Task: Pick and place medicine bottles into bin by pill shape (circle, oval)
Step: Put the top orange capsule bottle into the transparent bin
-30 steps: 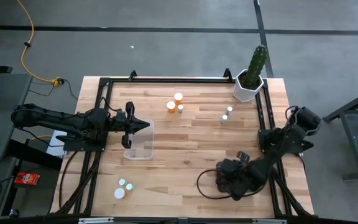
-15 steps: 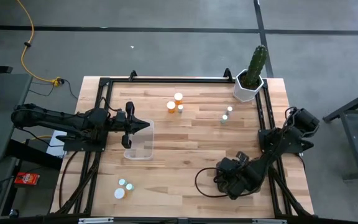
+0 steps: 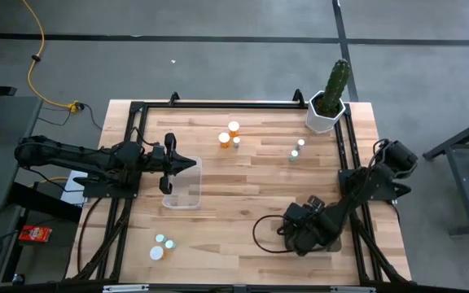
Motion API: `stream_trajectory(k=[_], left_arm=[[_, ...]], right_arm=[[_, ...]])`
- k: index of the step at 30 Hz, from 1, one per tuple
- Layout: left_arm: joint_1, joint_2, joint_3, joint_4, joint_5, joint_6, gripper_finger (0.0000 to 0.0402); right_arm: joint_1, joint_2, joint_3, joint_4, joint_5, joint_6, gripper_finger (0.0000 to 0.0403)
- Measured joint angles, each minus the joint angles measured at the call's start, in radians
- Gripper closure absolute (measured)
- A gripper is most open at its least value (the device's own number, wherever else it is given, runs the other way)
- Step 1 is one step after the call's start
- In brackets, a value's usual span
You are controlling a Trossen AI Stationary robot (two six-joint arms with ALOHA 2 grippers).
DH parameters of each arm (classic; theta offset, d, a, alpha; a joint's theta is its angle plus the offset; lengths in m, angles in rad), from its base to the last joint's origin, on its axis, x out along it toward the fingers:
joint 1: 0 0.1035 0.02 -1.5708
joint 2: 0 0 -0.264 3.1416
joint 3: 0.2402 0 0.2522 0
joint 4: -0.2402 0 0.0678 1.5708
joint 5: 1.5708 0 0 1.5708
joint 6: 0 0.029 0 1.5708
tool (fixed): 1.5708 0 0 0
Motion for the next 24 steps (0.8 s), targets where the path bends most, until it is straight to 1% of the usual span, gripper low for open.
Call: stream_trajectory(k=[2,3,6,9,12,16,18,20,22,24], left_arm=[[0.000,0.000,0.000,0.000,0.000,0.000,0.0401],[0.000,0.000,0.000,0.000,0.000,0.000,0.0401],[0.000,0.000,0.000,0.000,0.000,0.000,0.0401],[0.000,0.000,0.000,0.000,0.000,0.000,0.0401],[0.000,0.000,0.000,0.000,0.000,0.000,0.0401],[0.000,0.000,0.000,0.000,0.000,0.001,0.0401],[0.000,0.000,0.000,0.000,0.000,0.002,0.0401],[0.000,0.000,0.000,0.000,0.000,0.001,0.0401],[0.000,0.000,0.000,-0.001,0.000,0.002,0.0401],[0.000,0.000,0.000,-0.001,0.000,0.002,0.0401]], right_arm=[[-0.005,-0.018,0.034,-0.055,-0.002,-0.021,0.0206],[-0.005,-0.031,0.055,-0.085,0.019,-0.028,0.0206],[0.005,-0.075,0.111,-0.163,0.131,-0.056,0.0206],[0.005,-0.119,0.148,-0.206,0.285,-0.086,0.0206],[-0.029,-0.151,0.144,-0.232,0.388,-0.124,0.0206],[-0.114,-0.191,0.083,-0.217,0.453,-0.213,0.0206],[-0.171,-0.227,0.022,-0.144,0.454,-0.288,0.0206],[-0.233,-0.276,-0.054,-0.008,0.431,-0.393,0.0206],[-0.298,-0.331,-0.148,0.211,0.396,-0.542,0.0206],[-0.368,-0.383,-0.251,0.500,0.330,-0.729,0.0206]])
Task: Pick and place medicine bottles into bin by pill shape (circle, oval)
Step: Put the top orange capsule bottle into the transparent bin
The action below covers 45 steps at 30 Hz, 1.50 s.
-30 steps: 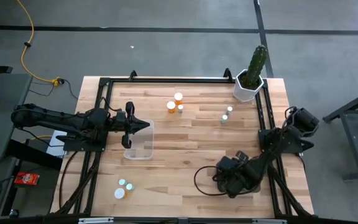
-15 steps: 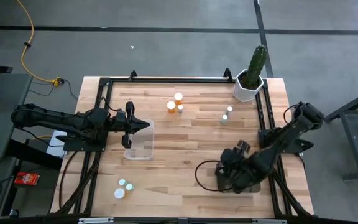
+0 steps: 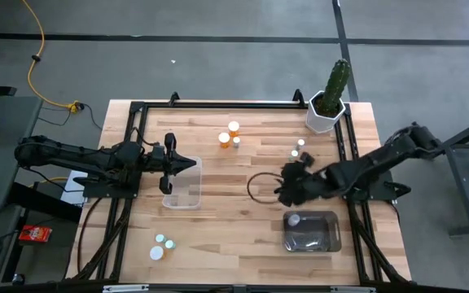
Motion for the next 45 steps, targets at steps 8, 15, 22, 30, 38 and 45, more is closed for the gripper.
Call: stream_trajectory(k=[8,15,22,30,38,45], left_arm=[[0.000,0.000,0.000,0.000,0.000,0.025,0.0401],[0.000,0.000,0.000,-0.010,0.000,0.034,0.0401],[0.000,0.000,0.000,-0.009,-0.027,0.034,0.0401],[0.000,0.000,0.000,-0.010,-0.028,0.017,0.0401],[0.000,0.004,0.000,-0.009,-0.098,0.033,0.0395],[0.026,0.127,0.001,0.042,-0.236,0.040,0.0312]], right_arm=[[-0.248,-0.041,-0.291,1.015,-0.334,-0.526,0.0206],[-0.315,-0.027,-0.323,1.169,-0.391,-0.575,0.0206],[-0.321,-0.026,-0.323,1.167,-0.392,-0.573,0.0206],[-0.320,-0.026,-0.323,1.158,-0.394,-0.573,0.0206],[-0.320,-0.026,-0.323,1.146,-0.393,-0.556,0.0206],[-0.320,-0.026,-0.323,1.145,-0.393,-0.554,0.0206]])
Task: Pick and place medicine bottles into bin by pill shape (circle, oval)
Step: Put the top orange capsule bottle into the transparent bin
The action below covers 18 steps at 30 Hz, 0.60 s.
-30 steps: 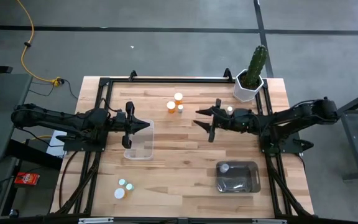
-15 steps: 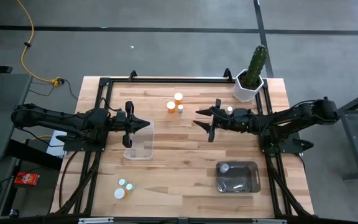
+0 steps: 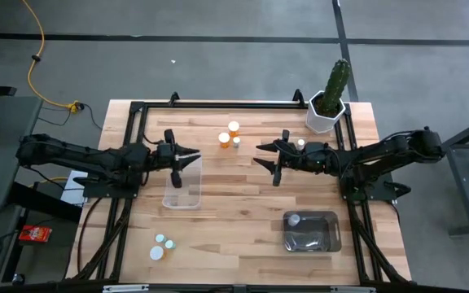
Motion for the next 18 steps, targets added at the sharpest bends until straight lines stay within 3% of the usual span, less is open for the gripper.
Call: stream_trajectory(k=[4,9,13,18], left_arm=[[0.082,0.115,0.054,-0.017,-0.003,-0.026,0.0235],[0.227,0.302,0.215,-0.173,0.098,-0.058,0.0158],[0.328,0.463,0.333,-0.260,0.208,-0.060,0.0127],[0.408,0.632,0.425,-0.267,0.275,-0.080,0.0120]], right_arm=[[0.000,0.000,0.000,0.000,0.000,0.000,0.0206],[0.000,0.000,0.000,0.000,0.000,0.000,0.0206],[0.000,0.000,0.000,-0.002,0.000,0.000,0.0206],[0.000,0.000,0.000,-0.003,0.001,0.000,0.0206]])
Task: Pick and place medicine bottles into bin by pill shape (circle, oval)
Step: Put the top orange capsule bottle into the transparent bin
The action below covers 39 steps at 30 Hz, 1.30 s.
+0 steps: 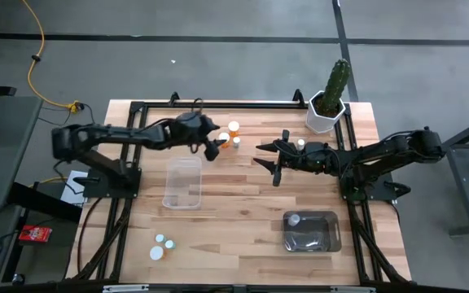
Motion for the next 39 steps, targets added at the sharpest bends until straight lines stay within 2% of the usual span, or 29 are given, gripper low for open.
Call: stream_trajectory(k=[7,15,32,35,39], left_arm=[[0.051,0.158,0.061,0.001,0.005,-0.075,0.0119],[0.059,0.250,0.065,0.027,-0.014,-0.076,0.0119],[0.054,0.265,0.063,0.016,-0.010,-0.031,0.0121],[0.054,0.265,0.063,0.020,-0.015,-0.031,0.0134],[0.054,0.265,0.063,0.019,-0.015,-0.031,0.0171]], right_arm=[[0.000,0.000,0.000,-0.001,0.000,0.000,0.0206],[0.000,0.000,0.000,-0.004,0.001,0.001,0.0206],[0.000,0.000,0.000,-0.011,0.007,0.020,0.0206],[0.000,0.000,0.000,-0.011,0.007,0.020,0.0206],[0.000,0.000,0.000,-0.012,0.007,0.020,0.0206]])
